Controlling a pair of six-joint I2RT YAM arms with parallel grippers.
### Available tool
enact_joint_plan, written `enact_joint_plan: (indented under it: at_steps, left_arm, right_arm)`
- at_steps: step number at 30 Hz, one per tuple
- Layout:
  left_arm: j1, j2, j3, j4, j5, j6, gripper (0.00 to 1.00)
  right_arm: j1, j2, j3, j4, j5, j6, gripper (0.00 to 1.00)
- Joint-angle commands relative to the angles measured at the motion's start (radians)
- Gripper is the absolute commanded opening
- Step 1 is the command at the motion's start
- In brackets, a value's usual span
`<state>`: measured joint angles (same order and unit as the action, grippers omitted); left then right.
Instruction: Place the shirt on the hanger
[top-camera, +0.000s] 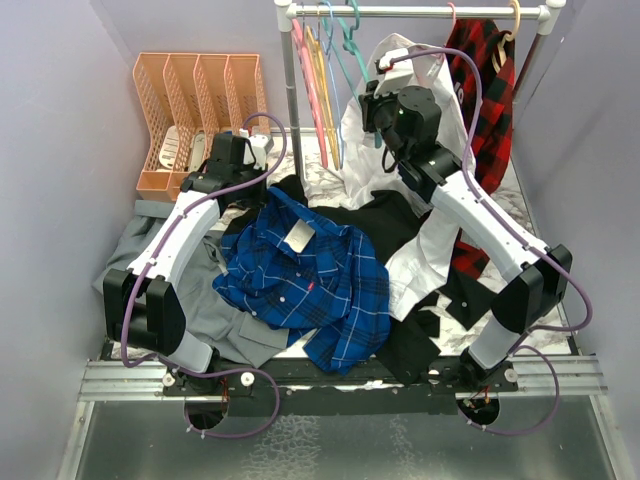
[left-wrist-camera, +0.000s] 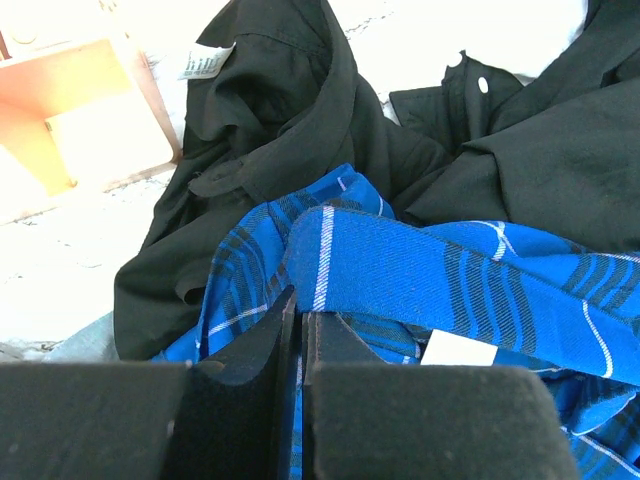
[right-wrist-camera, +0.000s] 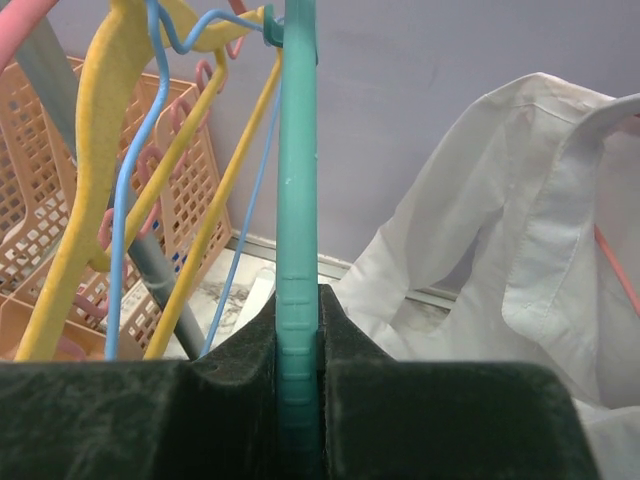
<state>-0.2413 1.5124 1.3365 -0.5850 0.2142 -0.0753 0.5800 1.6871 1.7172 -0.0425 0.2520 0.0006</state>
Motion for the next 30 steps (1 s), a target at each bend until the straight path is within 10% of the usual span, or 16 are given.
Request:
enact_joint_plan:
  at_steps: [1, 20, 30]
  left_arm:
    - [0.013, -0.03, 0.004, 0.007, 0.011, 0.011, 0.0]
    - [0.018, 0.045, 0.013, 0.002, 0.075, -0.021, 0.0]
    - [0.017, 0.13, 0.04, 0.003, 0.064, -0.029, 0.0]
  right_arm:
    - [-0.006, -0.055, 0.029, -0.001, 0.014, -0.009, 0.01]
    - [-0.005, -0.506, -0.198, -0.32, -0.081, 0.188, 0.01]
    - [-0.006, -0.911, -0.276, -0.821, -0.511, 0.302, 0.01]
